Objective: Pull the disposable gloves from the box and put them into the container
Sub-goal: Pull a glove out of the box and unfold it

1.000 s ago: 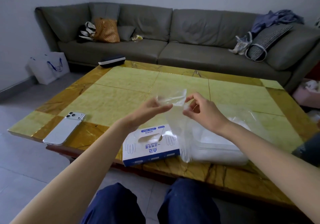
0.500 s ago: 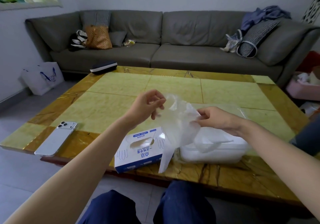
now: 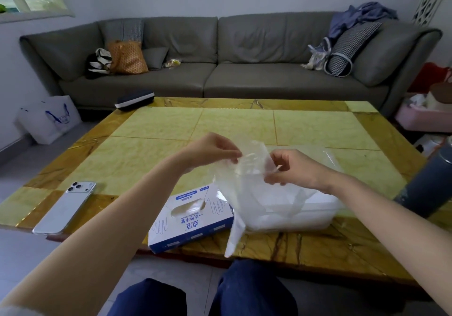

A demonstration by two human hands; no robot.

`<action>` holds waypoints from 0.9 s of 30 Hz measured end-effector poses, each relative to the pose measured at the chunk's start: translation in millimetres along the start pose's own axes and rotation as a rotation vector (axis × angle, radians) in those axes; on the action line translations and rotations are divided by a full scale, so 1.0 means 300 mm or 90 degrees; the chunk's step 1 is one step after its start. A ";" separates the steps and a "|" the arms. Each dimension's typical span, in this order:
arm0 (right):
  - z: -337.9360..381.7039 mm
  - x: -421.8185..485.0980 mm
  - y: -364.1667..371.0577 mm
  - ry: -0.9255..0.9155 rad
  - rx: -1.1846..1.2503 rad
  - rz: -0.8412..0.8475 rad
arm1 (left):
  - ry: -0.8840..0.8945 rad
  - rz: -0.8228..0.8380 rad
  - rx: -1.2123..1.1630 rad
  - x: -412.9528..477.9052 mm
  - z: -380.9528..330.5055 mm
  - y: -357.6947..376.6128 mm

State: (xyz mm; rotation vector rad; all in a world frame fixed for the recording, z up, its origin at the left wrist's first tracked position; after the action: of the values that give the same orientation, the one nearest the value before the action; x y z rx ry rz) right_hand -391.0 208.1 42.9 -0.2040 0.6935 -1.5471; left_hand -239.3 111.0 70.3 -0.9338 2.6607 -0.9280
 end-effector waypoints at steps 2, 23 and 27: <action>-0.034 0.000 -0.026 0.063 -0.031 0.005 | 0.037 -0.016 0.025 0.039 -0.029 0.006; -0.201 -0.032 -0.155 -0.086 -0.321 -0.168 | 0.259 0.083 0.498 0.097 -0.019 0.234; -0.276 0.025 -0.099 0.017 -0.360 -0.041 | 0.249 0.184 0.601 0.137 0.018 0.318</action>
State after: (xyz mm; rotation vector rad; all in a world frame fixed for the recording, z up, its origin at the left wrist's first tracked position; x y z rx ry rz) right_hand -460.2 224.3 -9.1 -0.6321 1.1450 -1.3835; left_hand -318.1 141.2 9.5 -0.1488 2.0476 -2.1292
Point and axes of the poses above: each hand's wrist, its own x-axis towards the middle knuckle, its own y-axis out of the palm, z = x × y, the point moved 6 cm from there along x, towards the middle knuckle, and after that the axes turned 10 degrees about y, right-handed, at the moved point
